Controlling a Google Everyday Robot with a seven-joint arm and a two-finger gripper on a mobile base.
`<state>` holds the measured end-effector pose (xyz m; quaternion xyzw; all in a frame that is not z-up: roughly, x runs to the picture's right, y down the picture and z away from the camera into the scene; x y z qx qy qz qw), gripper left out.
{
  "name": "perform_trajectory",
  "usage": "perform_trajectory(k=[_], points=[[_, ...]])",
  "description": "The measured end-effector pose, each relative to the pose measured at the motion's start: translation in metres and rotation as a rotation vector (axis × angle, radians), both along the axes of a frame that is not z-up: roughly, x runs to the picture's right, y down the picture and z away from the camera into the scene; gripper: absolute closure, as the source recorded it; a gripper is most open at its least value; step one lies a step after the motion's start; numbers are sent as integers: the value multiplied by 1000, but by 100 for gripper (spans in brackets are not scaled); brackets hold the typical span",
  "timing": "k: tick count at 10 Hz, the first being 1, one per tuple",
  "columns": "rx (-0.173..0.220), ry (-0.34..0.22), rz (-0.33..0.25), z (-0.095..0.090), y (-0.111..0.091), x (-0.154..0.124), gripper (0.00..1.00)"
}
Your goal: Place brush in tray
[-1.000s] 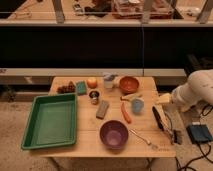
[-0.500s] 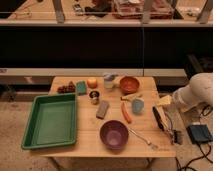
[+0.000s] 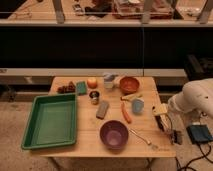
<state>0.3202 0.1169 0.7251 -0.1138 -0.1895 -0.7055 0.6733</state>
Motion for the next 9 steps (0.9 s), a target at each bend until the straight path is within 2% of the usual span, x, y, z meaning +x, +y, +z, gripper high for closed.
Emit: perform_trajectory(k=[6,9], points=[[-51,16,-29,18,6,-5,20],[-90,12,-46,23,8,-14,20]])
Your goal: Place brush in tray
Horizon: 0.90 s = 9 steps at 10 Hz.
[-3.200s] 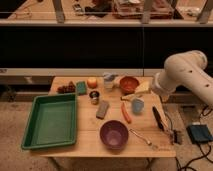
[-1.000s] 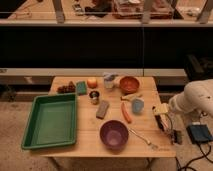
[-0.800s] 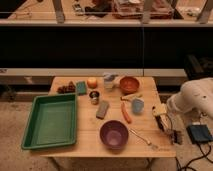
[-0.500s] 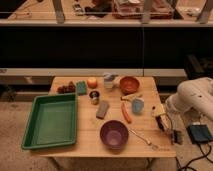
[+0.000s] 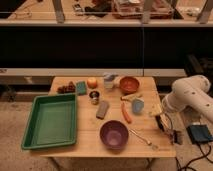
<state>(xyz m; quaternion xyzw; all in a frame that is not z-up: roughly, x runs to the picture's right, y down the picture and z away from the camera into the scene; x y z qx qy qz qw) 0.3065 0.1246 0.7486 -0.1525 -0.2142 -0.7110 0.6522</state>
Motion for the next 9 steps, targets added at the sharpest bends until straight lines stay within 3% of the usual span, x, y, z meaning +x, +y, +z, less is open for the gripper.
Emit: perform_trajectory(k=[4,9], points=[[-49,44,-23,5,6,-7,20],[-104,109,-8,20,31,9,20]])
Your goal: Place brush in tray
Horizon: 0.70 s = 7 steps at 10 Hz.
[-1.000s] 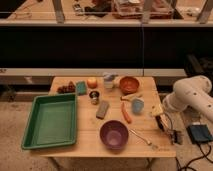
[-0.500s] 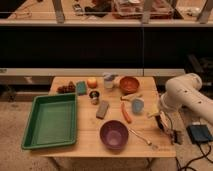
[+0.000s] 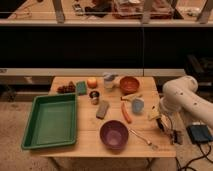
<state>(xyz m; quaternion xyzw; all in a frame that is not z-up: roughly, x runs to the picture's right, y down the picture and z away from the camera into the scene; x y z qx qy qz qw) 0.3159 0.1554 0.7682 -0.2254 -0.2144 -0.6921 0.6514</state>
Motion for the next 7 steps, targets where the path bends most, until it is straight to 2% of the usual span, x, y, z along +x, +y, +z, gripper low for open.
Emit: perform_trajectory(k=[2,7], points=[[-9,11,11,3,6,6,20],[-23,-4,30,17,20,4,20]])
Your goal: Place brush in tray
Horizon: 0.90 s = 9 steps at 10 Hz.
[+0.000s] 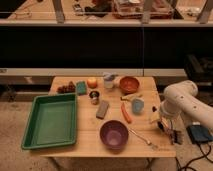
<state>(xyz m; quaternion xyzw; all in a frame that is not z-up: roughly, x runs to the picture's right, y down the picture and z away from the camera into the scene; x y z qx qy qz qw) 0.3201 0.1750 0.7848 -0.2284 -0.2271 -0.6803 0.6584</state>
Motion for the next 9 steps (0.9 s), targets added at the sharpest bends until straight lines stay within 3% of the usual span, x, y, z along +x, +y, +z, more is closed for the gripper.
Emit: perform_trajectory(k=[9], points=[[-49,-7,31,21,20,-3,20]])
